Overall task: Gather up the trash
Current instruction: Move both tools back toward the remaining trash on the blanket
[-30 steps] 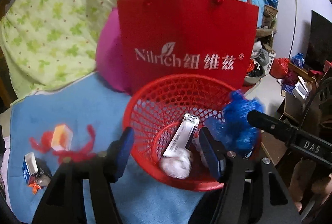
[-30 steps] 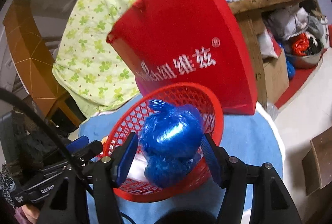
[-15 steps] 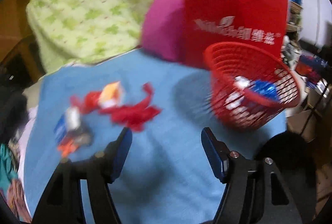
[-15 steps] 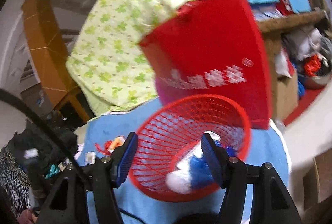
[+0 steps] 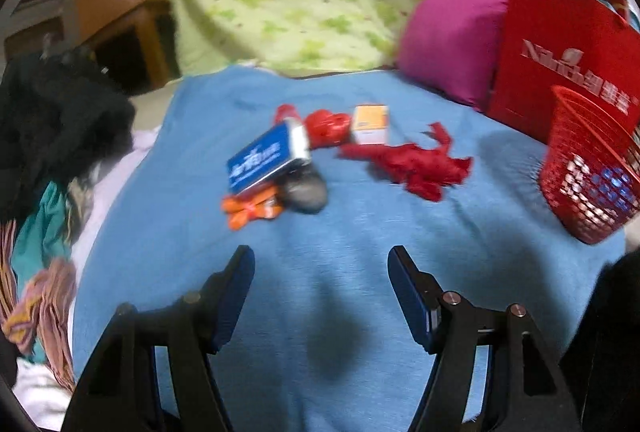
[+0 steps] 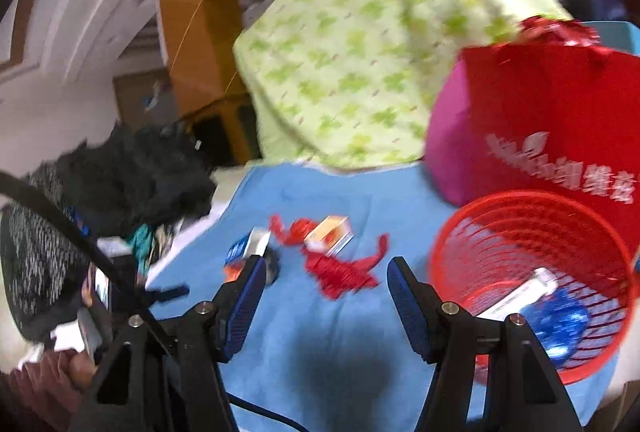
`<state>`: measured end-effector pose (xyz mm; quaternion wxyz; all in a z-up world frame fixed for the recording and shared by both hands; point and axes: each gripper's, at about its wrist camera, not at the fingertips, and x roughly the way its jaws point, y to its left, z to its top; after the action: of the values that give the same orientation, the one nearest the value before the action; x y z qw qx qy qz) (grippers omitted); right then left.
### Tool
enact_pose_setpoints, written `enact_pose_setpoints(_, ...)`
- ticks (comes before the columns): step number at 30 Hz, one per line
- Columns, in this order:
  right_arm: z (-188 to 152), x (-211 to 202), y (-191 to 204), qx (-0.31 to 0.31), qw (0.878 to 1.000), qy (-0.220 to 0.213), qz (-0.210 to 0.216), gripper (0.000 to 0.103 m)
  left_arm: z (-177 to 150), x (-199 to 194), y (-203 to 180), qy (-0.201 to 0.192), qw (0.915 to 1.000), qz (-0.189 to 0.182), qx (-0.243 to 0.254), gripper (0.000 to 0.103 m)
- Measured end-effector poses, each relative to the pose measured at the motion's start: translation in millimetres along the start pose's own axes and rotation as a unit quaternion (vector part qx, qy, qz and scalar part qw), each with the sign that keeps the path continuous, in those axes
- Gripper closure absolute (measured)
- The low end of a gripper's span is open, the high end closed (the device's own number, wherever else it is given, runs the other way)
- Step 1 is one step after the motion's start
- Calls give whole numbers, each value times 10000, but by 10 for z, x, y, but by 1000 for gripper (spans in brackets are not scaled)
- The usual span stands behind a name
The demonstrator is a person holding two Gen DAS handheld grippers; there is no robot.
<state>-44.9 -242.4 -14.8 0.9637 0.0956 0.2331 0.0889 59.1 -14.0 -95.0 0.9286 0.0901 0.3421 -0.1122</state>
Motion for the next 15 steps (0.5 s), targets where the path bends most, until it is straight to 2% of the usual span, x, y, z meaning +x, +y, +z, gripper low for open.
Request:
enact_pose_setpoints(4, -217, 406, 191, -317, 9978, 576, 74, 36, -52, 207, 211, 112, 9992, 154, -365, 33)
enact_pose_setpoints(9, -565, 851, 279, -593, 9905, 1240, 16, 36, -82, 391, 413, 109, 9976, 360, -589, 33)
enact_pose_setpoints(15, -775, 1198, 382, -1207, 9792, 1627, -85, 36, -147, 622, 611, 159, 9954, 525, -781, 33)
